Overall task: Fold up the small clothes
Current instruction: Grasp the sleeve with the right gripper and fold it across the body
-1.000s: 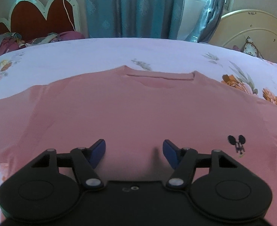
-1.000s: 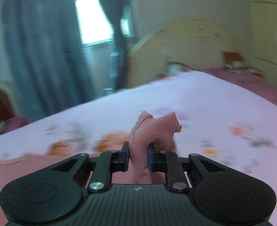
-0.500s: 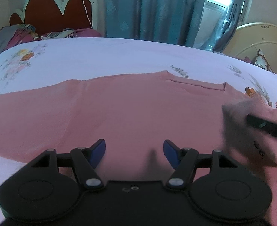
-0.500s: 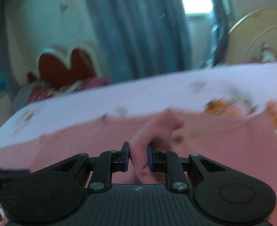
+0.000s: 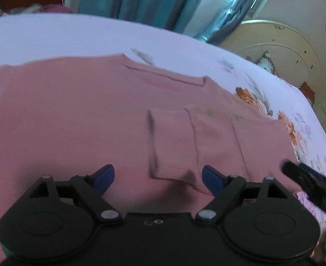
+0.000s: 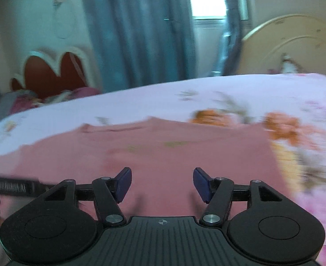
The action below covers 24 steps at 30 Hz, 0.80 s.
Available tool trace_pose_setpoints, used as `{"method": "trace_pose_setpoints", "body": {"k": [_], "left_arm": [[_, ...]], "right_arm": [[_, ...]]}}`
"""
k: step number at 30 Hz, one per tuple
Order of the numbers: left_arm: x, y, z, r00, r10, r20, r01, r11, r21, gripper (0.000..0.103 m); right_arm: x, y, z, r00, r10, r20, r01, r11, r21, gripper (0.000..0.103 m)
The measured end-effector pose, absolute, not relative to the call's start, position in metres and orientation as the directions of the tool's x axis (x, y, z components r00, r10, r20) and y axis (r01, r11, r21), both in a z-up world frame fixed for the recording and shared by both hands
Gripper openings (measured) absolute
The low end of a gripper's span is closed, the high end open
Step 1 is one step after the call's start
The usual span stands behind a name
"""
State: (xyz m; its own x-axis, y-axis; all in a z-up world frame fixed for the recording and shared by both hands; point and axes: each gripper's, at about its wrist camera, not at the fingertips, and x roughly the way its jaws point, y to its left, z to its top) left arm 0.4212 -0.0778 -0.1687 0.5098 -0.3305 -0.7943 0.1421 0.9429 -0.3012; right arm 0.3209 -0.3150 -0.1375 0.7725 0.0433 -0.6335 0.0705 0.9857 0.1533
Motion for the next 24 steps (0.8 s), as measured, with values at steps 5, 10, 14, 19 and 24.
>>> {"method": "trace_pose_setpoints", "body": {"k": [5,10,14,19,24], "left_arm": [[0.429,-0.093,-0.178,0.547,-0.314,-0.776,0.118,0.946,-0.300,0.047],[0.428,-0.094,-0.175,0.543,-0.344,-0.766,0.129,0.935,-0.329,0.010],[0.426,-0.090,-0.147,0.589,-0.389,-0.708,0.148,0.914,-0.378,0.008],[0.431,-0.075,-0.102,0.663,-0.418,-0.620,0.169,0.892,-0.420,0.008],[0.427,-0.041,-0.094,0.719,-0.331,-0.611,0.116,0.924,-0.364,0.008]], "right_arm": [[0.285,-0.361,-0.146,0.742,-0.067,-0.667,0.176,0.980,0.098,0.061],[0.264,-0.388,-0.162,0.707,-0.102,-0.700,0.246,0.963,0.107,0.061],[0.268,-0.390,-0.168,0.699,-0.105,-0.708,0.251,0.962,0.105,0.061],[0.289,-0.387,-0.174,0.706,-0.099,-0.701,0.249,0.962,0.115,0.056],[0.308,-0.389,-0.181,0.691,-0.075,-0.719,0.253,0.957,0.144,0.025]]}}
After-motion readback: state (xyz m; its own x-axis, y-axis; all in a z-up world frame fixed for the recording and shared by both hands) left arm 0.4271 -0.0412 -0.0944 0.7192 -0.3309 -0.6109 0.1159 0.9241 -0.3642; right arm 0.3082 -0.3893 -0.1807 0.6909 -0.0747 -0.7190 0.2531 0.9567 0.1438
